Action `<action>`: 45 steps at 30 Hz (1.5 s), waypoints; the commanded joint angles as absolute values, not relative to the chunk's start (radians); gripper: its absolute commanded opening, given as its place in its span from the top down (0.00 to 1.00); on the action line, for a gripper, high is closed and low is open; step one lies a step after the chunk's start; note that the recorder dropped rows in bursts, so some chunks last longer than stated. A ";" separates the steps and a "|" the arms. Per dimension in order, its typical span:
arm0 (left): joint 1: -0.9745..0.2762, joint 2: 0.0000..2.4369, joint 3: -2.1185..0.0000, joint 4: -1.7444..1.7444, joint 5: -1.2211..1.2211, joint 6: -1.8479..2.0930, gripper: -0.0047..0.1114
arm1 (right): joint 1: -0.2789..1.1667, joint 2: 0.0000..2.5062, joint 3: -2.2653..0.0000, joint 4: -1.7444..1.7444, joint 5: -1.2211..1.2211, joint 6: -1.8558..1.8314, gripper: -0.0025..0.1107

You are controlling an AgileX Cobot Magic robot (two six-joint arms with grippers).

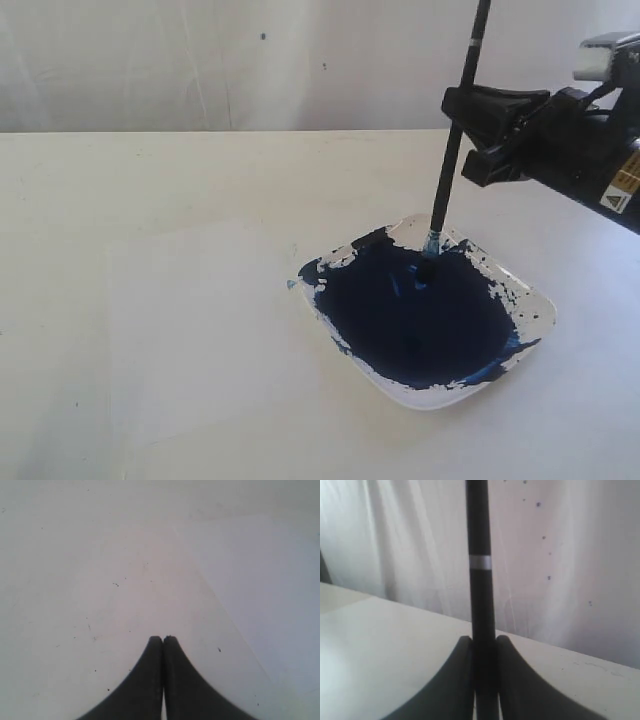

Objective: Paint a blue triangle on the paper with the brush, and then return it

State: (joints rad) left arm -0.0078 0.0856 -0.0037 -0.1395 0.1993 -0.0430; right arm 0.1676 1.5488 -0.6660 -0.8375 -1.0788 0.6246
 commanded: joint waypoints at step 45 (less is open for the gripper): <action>-0.012 0.089 0.000 -0.161 -0.714 -0.070 0.96 | 0.159 1.547 -0.663 -0.896 -1.221 0.606 0.95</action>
State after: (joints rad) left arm -0.0078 0.0856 -0.0016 -0.1380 -0.6156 -0.0288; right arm 0.1676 1.5488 -0.6660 -0.8992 -1.2044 0.6137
